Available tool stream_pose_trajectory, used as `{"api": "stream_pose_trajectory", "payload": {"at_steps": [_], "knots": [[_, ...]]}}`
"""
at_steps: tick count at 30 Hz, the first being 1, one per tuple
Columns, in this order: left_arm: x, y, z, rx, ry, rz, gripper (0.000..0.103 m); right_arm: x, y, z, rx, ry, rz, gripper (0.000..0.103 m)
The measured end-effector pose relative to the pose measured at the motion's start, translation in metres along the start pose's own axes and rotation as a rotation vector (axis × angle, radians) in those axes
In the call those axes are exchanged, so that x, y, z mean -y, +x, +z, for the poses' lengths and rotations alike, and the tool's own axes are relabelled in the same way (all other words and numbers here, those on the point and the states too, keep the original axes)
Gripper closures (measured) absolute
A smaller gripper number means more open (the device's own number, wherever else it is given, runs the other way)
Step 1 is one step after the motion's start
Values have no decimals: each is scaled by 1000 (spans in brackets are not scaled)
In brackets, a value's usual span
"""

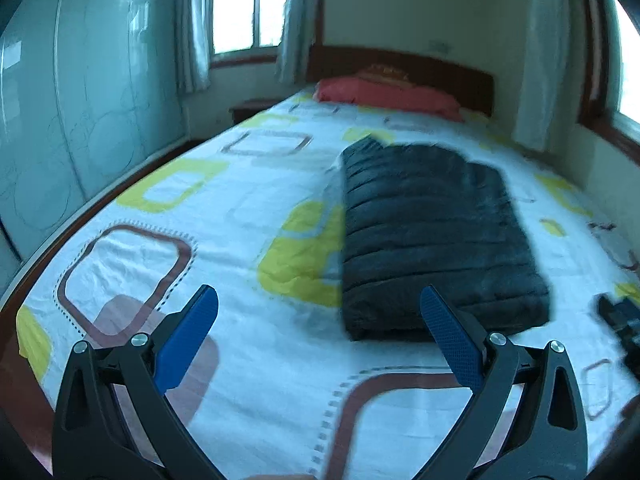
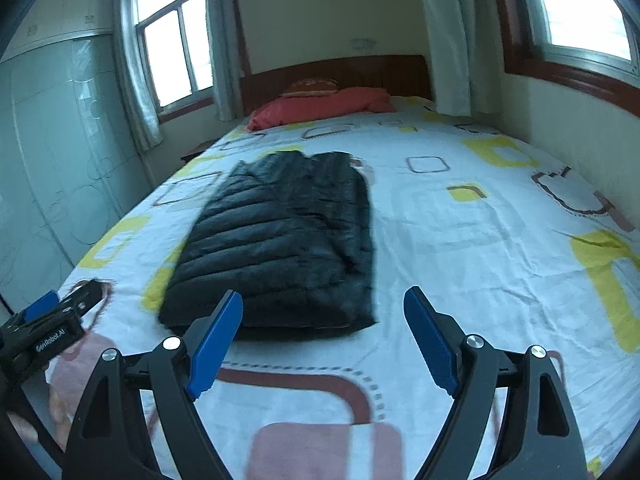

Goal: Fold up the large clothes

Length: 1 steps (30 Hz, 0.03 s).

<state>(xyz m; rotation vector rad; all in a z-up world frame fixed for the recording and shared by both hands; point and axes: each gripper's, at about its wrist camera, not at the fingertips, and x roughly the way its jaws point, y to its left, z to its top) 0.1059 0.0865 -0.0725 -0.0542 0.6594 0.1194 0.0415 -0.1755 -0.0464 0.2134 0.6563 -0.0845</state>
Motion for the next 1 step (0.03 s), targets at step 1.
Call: {"api": "stream_pose_trajectory", "payload": {"at_steps": [1], "knots": [[-8, 11, -1, -20, -10, 18, 2, 0, 0, 0, 0, 0, 0, 21]]}}
